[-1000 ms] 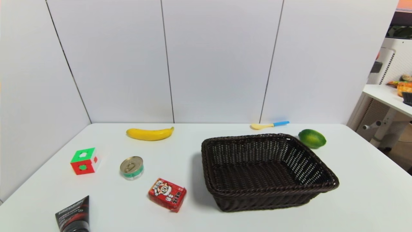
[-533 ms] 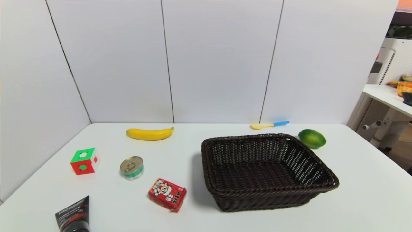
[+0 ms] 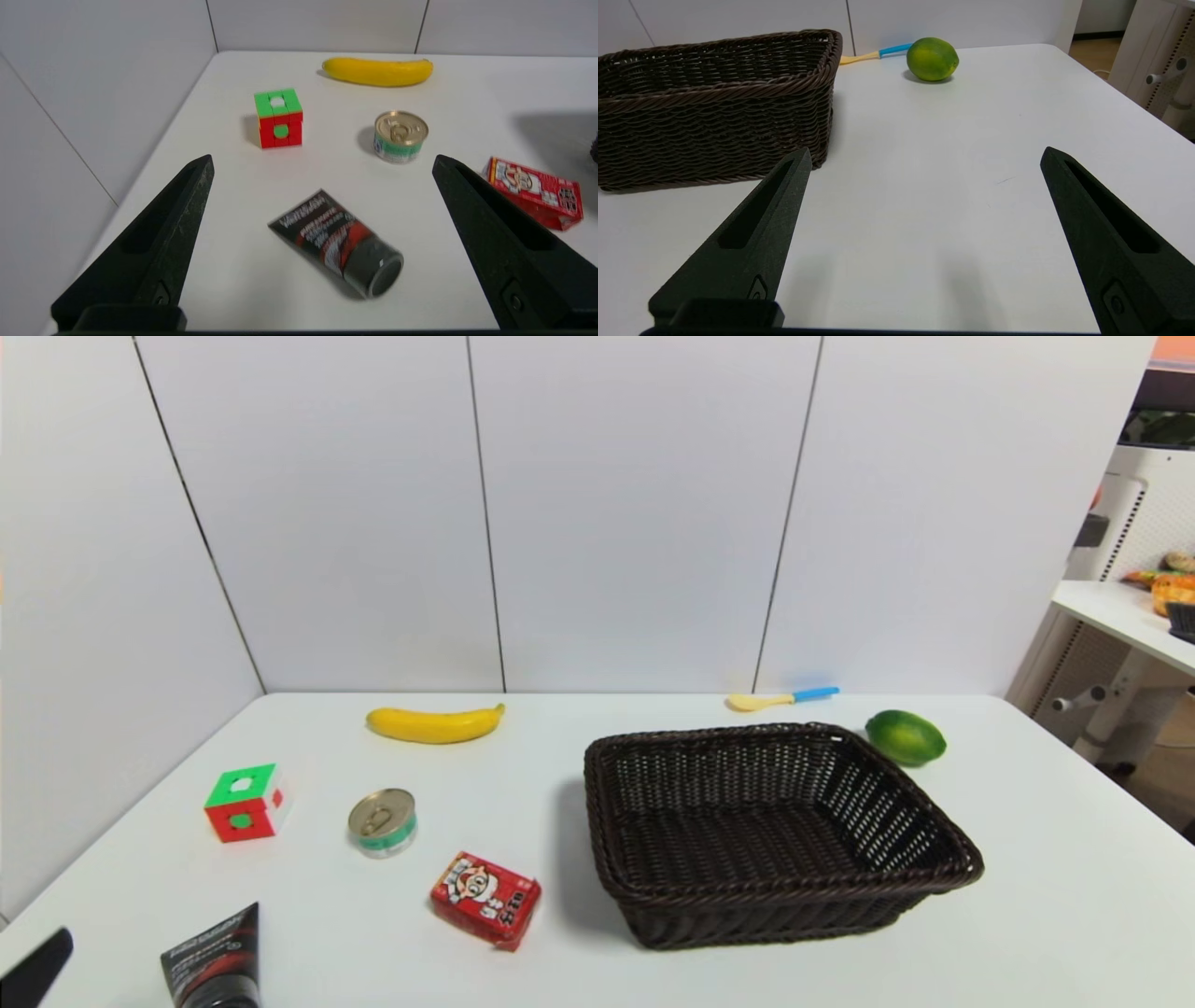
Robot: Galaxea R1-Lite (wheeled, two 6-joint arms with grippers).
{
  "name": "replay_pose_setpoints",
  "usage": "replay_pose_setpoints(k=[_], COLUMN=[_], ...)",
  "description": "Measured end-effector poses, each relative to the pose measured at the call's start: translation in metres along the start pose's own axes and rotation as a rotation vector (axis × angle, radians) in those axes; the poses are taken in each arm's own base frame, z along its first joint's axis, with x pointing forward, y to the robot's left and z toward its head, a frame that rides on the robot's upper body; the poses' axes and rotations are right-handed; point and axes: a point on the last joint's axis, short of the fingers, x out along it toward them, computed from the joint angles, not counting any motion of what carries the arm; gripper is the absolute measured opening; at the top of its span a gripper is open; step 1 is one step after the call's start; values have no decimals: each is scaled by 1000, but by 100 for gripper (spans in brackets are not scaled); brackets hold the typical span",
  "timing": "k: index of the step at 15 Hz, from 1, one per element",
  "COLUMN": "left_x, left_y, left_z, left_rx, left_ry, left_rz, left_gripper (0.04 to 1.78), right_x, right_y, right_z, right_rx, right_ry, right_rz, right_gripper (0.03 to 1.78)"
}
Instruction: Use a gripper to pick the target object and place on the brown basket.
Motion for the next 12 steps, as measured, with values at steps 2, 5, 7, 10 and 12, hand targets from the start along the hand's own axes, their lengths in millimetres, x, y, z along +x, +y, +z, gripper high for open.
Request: replay_pose_setpoints(k=[2,5,7,10,12], left_x=[28,84,128,205,253], left_y=[1,1,1,-4,-9], left_z=[50,120,149,160,149], left_rx=[70,220,342,523,614], left_ry=[38,77,132,218,250], left_rz=[4,-43,-121,-319,-472], left_gripper=[169,169,169,169,169], right_x=[0,0,0,0,0], right_y=[0,0,0,0,0], right_z=[0,0,0,0,0], right_rx=[0,0,0,0,0], right_ry=[0,0,0,0,0], right_rz=[0,0,-1,0,-1], right_gripper=[170,170,170,170,170])
